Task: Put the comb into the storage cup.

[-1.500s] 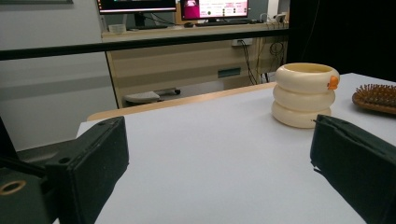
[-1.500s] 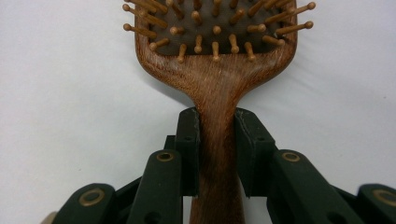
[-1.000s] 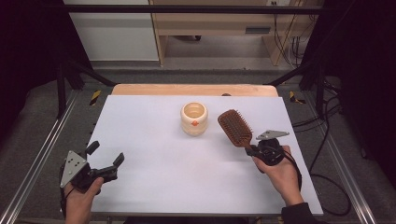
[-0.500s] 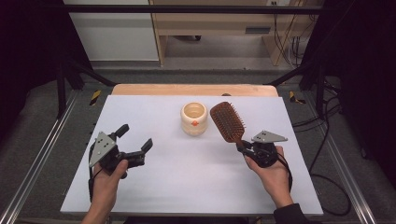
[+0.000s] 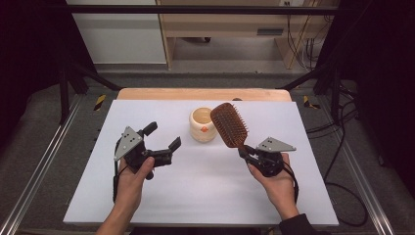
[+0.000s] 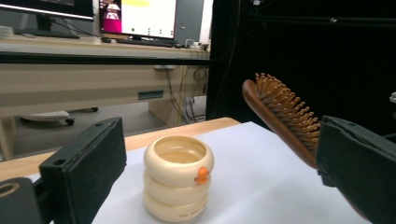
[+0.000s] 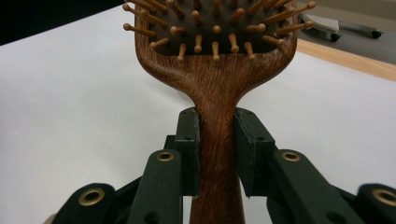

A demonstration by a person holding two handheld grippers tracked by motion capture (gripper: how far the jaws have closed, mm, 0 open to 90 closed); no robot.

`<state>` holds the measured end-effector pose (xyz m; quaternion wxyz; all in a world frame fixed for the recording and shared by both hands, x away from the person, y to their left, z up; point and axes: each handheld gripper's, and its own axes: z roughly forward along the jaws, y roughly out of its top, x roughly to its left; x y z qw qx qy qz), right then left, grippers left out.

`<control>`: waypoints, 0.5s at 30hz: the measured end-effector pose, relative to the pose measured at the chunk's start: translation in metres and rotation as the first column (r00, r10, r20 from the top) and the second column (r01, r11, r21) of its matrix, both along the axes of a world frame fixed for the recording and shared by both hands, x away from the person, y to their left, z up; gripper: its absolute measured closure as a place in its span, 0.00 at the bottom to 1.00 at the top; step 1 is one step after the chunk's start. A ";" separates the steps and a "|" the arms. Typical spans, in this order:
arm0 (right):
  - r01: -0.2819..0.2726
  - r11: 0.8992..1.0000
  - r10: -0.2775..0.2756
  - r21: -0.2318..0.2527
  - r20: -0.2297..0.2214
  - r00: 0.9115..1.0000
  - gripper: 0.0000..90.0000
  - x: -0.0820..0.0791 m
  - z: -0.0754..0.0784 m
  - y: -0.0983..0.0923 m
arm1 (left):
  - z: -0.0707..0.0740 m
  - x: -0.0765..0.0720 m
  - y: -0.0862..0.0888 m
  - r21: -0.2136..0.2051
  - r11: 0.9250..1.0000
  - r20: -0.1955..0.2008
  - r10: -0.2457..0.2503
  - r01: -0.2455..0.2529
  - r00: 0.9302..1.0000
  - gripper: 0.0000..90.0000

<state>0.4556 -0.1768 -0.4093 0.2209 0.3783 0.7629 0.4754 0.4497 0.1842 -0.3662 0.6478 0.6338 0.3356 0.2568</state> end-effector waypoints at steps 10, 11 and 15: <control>-0.060 0.998 0.060 0.013 0.046 0.997 0.81 -0.004 0.002 0.030 | -0.009 -0.007 -0.005 -0.004 1.000 -0.039 -0.027 0.027 0.999 0.02; -0.067 0.998 0.067 0.009 0.051 0.996 0.81 -0.005 0.002 0.033 | -0.008 -0.007 -0.006 -0.010 0.999 -0.042 -0.031 0.030 0.999 0.02; -0.083 0.996 0.082 0.020 0.049 0.995 0.81 -0.007 0.001 0.042 | -0.007 -0.010 -0.009 -0.030 0.999 -0.050 -0.041 0.040 0.998 0.03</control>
